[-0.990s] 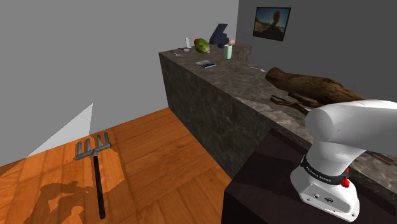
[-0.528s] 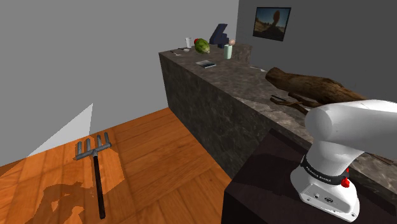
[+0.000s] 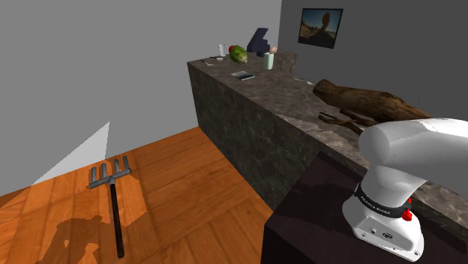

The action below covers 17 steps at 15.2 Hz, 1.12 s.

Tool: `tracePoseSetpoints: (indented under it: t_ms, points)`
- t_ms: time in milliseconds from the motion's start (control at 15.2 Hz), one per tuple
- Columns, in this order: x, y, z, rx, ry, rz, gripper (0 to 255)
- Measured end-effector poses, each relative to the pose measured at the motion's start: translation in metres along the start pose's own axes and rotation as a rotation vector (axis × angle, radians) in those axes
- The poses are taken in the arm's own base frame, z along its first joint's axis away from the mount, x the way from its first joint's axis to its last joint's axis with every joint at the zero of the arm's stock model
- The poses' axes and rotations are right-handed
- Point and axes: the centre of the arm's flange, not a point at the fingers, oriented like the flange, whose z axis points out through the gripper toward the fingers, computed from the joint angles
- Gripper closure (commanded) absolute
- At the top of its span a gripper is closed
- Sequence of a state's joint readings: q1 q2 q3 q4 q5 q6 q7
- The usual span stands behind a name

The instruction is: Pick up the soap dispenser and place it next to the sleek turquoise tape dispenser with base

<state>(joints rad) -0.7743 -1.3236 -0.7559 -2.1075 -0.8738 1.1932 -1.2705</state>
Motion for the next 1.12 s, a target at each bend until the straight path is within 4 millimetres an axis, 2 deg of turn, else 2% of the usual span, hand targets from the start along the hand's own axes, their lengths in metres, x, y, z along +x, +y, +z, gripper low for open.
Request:
tracePoseSetpoints:
  t_ms: [1122]
  points:
    - [-0.001,-0.009,0.089,0.000,0.000,0.000,255]
